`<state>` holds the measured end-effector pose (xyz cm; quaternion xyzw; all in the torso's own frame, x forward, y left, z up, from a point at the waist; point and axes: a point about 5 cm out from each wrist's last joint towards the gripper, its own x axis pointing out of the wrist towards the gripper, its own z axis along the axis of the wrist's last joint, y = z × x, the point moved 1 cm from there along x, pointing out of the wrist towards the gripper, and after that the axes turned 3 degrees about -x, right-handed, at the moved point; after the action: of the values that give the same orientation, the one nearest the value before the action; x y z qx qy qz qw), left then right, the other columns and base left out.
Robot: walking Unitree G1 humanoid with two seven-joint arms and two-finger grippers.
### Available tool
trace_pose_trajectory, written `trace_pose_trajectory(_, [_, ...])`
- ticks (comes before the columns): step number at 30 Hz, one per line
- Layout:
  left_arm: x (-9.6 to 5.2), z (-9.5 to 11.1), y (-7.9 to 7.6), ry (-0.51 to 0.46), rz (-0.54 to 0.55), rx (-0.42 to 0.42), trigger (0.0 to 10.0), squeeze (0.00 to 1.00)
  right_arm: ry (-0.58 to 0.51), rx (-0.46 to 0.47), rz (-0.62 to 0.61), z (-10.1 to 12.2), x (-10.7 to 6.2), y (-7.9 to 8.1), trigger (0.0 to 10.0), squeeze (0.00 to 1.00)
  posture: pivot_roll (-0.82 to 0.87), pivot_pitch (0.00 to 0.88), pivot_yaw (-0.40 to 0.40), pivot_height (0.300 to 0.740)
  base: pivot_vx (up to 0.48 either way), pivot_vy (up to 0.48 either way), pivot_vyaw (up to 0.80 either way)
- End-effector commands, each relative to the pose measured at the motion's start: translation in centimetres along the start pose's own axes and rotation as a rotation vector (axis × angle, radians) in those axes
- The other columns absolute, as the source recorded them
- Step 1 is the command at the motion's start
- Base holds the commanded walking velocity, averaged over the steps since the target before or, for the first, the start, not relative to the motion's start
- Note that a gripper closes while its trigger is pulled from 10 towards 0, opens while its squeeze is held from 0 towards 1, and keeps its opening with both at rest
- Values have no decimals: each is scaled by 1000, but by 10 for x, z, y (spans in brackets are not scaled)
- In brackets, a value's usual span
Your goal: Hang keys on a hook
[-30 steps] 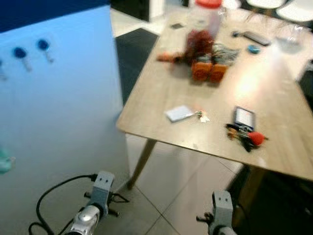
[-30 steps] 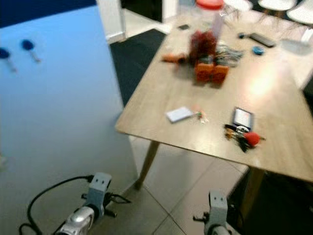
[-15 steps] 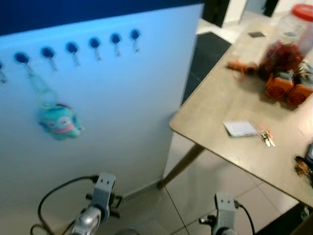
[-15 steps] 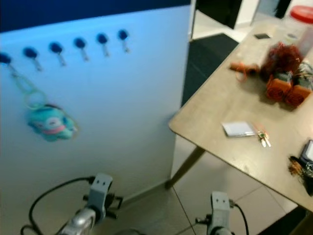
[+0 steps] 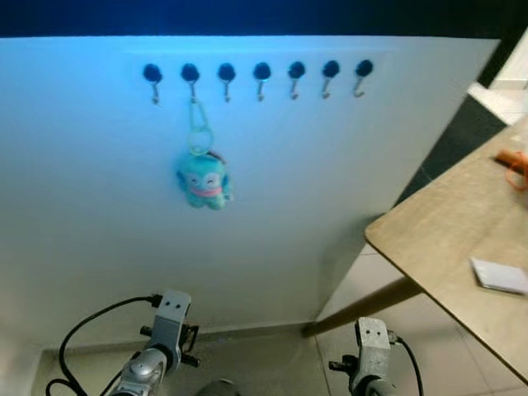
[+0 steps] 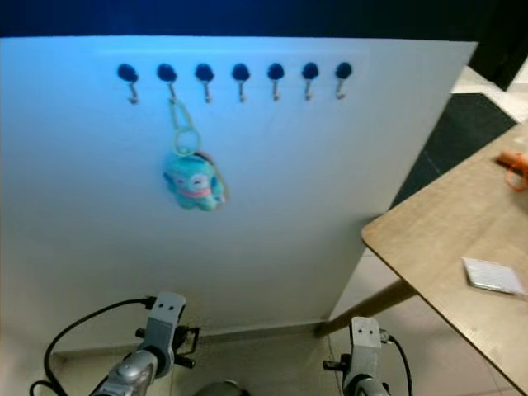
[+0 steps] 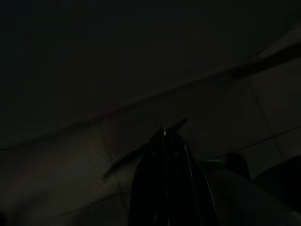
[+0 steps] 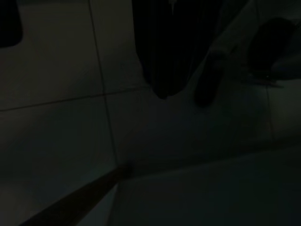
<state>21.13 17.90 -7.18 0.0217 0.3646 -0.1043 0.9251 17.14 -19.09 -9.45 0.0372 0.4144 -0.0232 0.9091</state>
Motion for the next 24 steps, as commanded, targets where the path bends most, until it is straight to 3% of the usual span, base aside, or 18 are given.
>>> trace_pose_trajectory(1, [0,-1,2,9,3,-8,10000,0,12,11,-7,-2,0,0,10000,0,78,51,-25,740,0,0,800])
trace_pose_trajectory(19, [1,4,3,-4,8,-33,10000,0,1,38,-29,-4,-2,-3,10000,0,73,50,-22,740,0,0,800])
trace_pose_trajectory(21, [1,5,3,-8,2,-26,10000,0,0,113,-72,-5,-3,-10,10000,0,72,50,-21,740,0,0,0])
trace_pose_trajectory(24, [2,6,3,-10,-6,-14,10000,0,4,101,-63,-6,-3,-9,10000,0,71,50,-20,740,0,0,0])
